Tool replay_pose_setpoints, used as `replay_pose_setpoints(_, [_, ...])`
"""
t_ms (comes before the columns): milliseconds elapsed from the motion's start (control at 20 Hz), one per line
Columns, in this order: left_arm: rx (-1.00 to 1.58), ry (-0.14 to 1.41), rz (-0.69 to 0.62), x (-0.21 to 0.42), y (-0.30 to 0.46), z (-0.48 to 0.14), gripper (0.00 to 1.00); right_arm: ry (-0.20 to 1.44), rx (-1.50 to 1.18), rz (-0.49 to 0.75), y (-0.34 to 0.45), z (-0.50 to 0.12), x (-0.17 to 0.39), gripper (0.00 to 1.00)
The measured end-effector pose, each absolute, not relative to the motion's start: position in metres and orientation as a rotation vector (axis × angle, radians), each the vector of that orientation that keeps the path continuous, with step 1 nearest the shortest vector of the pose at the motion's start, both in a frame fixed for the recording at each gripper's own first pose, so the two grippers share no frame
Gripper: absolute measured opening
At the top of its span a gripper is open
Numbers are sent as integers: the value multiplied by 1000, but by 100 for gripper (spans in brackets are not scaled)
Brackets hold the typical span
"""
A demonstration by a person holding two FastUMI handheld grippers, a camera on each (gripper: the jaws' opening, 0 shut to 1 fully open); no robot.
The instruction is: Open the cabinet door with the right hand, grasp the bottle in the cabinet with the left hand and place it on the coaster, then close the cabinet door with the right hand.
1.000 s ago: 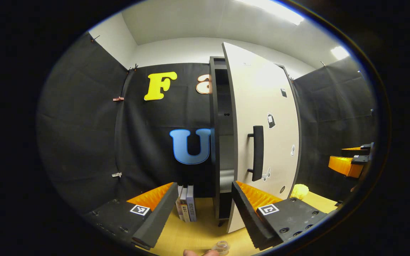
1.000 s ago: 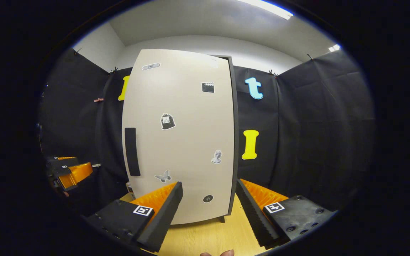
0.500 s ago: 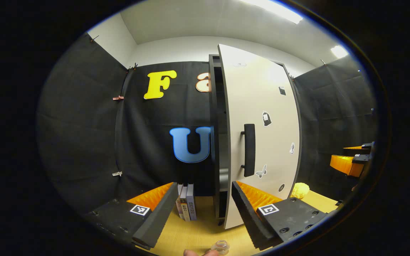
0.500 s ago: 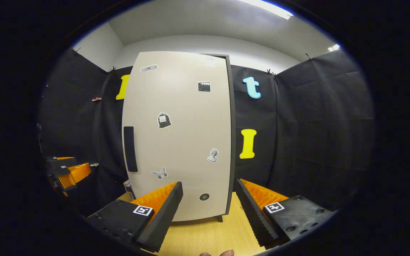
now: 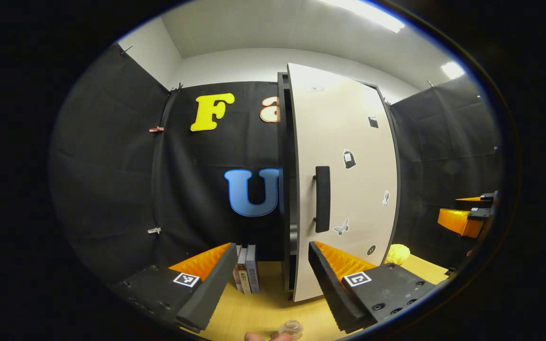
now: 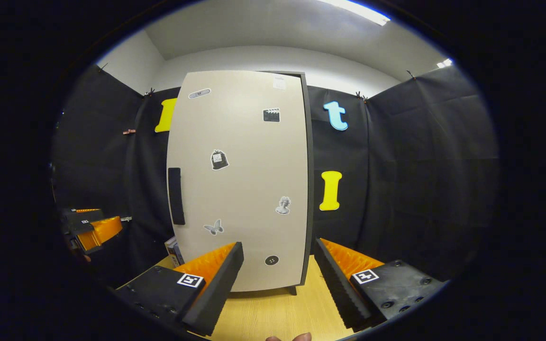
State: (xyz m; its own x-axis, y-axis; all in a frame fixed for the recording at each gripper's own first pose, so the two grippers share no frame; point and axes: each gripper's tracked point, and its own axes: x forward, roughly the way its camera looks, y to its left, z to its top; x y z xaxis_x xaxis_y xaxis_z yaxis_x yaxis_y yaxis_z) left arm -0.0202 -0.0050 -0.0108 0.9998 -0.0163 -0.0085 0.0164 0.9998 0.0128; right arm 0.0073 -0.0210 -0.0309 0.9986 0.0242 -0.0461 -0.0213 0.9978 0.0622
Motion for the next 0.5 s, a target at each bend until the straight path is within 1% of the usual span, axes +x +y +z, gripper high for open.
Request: replay_pose_setpoints(500, [15, 10, -13, -22, -3, -11, 95, 55, 62, 29, -17, -34, 8, 98])
